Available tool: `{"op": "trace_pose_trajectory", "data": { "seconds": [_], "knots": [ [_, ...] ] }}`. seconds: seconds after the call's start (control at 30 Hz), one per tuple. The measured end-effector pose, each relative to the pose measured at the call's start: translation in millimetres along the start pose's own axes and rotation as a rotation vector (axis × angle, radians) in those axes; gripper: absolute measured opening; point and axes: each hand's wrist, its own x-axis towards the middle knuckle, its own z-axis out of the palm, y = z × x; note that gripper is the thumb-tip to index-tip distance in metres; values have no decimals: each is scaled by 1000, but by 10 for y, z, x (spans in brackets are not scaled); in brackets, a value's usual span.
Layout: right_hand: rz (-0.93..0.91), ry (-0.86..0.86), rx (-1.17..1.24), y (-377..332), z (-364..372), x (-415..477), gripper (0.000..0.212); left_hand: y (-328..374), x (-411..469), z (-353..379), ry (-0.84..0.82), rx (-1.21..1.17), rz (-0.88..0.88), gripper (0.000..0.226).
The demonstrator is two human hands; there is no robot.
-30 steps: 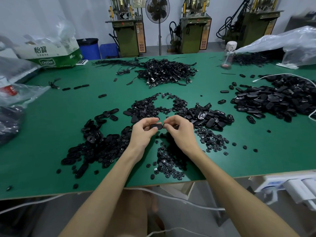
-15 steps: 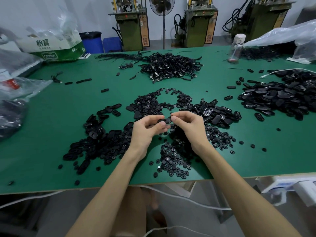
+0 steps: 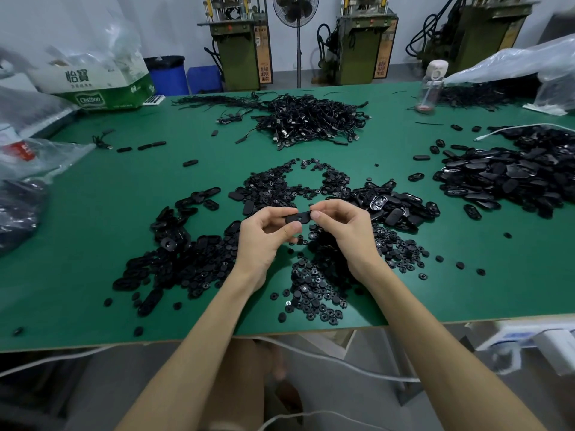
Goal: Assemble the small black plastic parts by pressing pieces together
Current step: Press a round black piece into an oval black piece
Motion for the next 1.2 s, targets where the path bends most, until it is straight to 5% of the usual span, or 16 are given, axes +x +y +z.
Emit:
{"op": "trace_pose_trajectory", "data": {
  "seconds": [1.2],
  "knots": [
    [-77, -45, -205, -9, 52, -31, 8, 16, 2, 21, -38, -94, -50, 21]
  ]
}}
